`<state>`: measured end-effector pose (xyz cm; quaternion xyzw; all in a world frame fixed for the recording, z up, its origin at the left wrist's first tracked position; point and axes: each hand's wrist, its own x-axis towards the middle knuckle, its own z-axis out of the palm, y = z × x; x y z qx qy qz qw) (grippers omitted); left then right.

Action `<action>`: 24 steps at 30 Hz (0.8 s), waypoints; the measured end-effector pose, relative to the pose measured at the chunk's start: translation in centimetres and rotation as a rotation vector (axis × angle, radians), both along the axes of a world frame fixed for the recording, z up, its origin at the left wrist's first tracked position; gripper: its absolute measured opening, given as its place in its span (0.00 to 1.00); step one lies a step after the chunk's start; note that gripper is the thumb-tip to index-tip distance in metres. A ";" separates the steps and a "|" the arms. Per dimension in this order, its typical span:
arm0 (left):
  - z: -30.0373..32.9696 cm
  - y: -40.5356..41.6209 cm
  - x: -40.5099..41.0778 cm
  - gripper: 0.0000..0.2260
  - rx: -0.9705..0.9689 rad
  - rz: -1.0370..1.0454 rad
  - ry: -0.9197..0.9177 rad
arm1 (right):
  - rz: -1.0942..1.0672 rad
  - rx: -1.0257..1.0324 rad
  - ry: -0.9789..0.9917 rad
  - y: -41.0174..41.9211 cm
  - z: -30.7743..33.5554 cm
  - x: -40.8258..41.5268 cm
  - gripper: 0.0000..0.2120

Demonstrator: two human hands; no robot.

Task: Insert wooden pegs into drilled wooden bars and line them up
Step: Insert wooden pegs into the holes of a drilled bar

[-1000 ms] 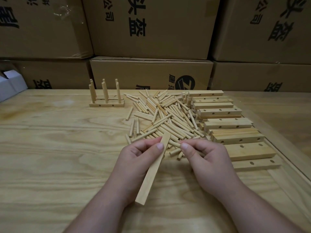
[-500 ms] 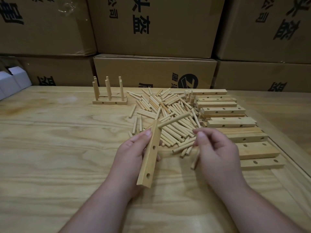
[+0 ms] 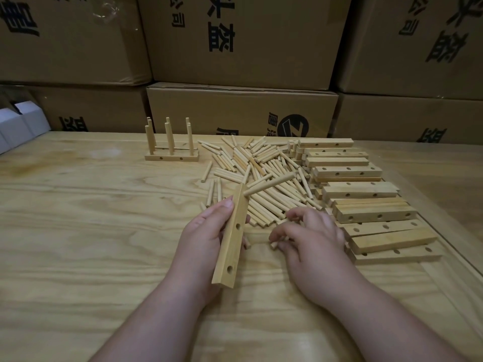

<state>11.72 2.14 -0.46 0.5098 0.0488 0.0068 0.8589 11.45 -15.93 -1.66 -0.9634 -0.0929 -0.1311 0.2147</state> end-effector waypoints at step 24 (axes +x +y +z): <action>-0.2 0.1 0.2 0.13 -0.010 -0.009 -0.028 | 0.045 0.387 -0.445 -0.1 2.0 -1.0 0.08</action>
